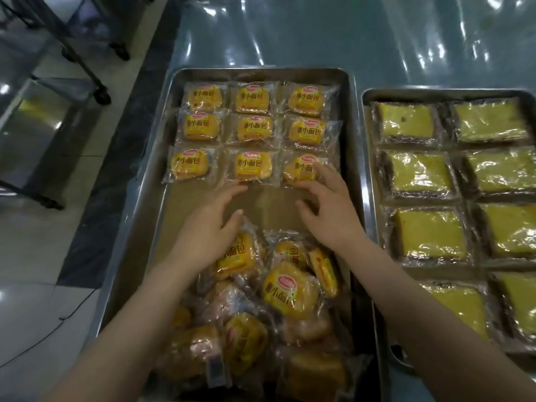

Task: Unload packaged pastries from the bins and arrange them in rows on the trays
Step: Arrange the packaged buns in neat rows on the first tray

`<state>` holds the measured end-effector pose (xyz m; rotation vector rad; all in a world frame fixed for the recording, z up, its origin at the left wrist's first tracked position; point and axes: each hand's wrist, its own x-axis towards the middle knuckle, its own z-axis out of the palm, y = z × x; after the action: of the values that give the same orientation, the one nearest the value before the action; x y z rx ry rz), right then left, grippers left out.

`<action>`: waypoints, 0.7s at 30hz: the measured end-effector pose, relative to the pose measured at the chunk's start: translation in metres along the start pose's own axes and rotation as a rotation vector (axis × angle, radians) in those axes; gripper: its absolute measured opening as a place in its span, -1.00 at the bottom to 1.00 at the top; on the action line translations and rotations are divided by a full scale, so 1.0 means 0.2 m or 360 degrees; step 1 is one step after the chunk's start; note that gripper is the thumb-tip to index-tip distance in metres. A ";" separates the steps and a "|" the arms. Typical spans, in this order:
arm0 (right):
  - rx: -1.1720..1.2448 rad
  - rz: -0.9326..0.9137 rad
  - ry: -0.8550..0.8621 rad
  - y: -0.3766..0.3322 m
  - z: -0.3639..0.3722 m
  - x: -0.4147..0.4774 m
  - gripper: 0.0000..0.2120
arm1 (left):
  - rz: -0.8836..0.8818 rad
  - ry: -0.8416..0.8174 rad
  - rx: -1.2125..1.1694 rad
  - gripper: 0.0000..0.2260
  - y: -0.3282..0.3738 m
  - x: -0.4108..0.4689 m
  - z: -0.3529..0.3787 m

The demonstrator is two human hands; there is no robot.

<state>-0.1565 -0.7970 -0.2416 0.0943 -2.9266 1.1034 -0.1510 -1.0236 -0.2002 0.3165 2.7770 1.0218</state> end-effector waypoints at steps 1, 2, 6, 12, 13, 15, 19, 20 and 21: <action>0.0102 0.0048 -0.0065 -0.01 0.00 -0.04 -0.68 | -0.0055 -0.0028 -0.0026 -0.61 -0.02 -0.07 -0.02; 0.0152 0.0071 -0.0101 -0.02 0.00 -0.07 -0.71 | -0.0105 -0.0031 -0.0048 -0.61 -0.05 -0.13 -0.04; 0.0254 0.0149 -0.0234 -0.07 -0.01 -0.17 -0.73 | -0.0265 -0.0070 -0.0112 -0.56 -0.12 -0.30 -0.06; 0.0115 0.0221 -0.0682 -0.11 -0.01 -0.25 -0.51 | -0.0326 -0.0059 -0.0020 -0.45 -0.15 -0.43 0.03; 0.0113 0.0237 -0.0694 -0.12 -0.02 -0.24 -0.51 | -0.0321 -0.0017 0.0045 -0.48 -0.16 -0.43 0.03; 0.0175 0.0269 -0.0604 -0.11 -0.04 -0.23 -0.59 | -0.0314 0.0066 0.0243 -0.53 -0.19 -0.42 0.02; 0.0332 0.0326 -0.0114 -0.10 -0.10 -0.20 -0.84 | -0.0373 0.0270 0.0574 -0.55 -0.22 -0.37 -0.02; 0.0385 0.0355 -0.0006 -0.10 -0.12 -0.20 -0.87 | -0.0397 0.0336 0.0573 -0.56 -0.22 -0.36 -0.03; 0.0432 0.0382 0.0098 -0.10 -0.13 -0.19 -0.90 | -0.0403 0.0405 0.0534 -0.57 -0.21 -0.35 -0.02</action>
<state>-0.1175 -0.7930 -0.2094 -0.2906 -2.7703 1.5017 -0.0910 -1.0754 -0.2184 -0.1363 3.1099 0.5715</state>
